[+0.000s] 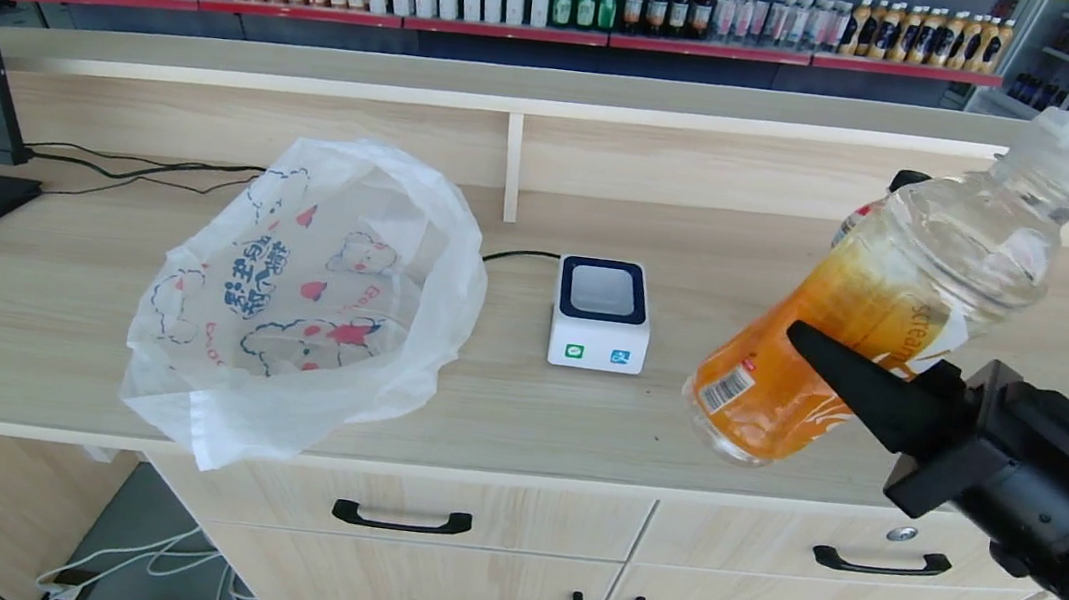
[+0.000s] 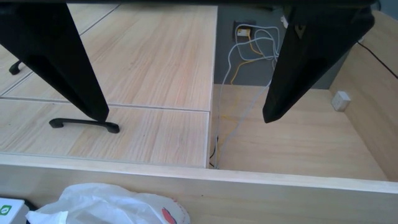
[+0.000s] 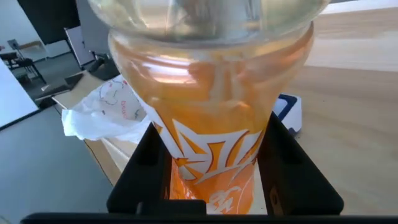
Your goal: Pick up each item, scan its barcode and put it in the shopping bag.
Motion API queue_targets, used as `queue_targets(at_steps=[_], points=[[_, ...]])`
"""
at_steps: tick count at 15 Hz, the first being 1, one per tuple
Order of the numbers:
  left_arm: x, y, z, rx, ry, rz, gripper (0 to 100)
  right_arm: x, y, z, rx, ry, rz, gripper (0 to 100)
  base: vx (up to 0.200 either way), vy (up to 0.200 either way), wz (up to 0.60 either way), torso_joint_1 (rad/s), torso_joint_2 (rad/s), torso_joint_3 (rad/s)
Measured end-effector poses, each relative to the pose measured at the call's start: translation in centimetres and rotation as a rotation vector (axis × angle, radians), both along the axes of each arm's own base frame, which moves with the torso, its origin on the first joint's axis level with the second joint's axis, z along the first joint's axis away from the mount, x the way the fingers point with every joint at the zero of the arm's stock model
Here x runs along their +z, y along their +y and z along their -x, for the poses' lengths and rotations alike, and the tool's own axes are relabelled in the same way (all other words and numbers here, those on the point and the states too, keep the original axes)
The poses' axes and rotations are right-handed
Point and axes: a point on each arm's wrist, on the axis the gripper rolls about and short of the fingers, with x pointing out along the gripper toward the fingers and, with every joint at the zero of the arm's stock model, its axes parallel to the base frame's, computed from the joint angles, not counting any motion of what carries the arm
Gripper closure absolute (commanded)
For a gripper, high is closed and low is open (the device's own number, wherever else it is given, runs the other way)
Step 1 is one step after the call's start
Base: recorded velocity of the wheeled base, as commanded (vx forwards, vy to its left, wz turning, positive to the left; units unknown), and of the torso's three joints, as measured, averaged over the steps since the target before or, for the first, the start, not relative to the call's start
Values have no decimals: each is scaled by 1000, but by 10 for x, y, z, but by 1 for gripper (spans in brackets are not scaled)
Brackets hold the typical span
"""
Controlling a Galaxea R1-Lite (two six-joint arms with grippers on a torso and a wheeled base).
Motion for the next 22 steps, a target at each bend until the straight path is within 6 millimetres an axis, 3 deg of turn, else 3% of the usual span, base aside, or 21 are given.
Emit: queue_targets(at_steps=[3,8,13,15,22], points=[[0,0,0,1,0,0,0,2,10,11,97,7,-41,100,0,0,0,0,0,0],[0,0,0,1,0,0,0,14,35,33,406,-27,-107,100,0,0,0,0,0,0],[0,0,0,0,0,0,0,24,57,29,491,-77,-106,100,0,0,0,0,0,0],[0,0,0,1,0,0,0,24,64,36,584,-89,-87,100,0,0,0,0,0,0],[0,0,0,0,0,0,0,30,76,39,655,-72,-115,100,0,0,0,0,0,0]])
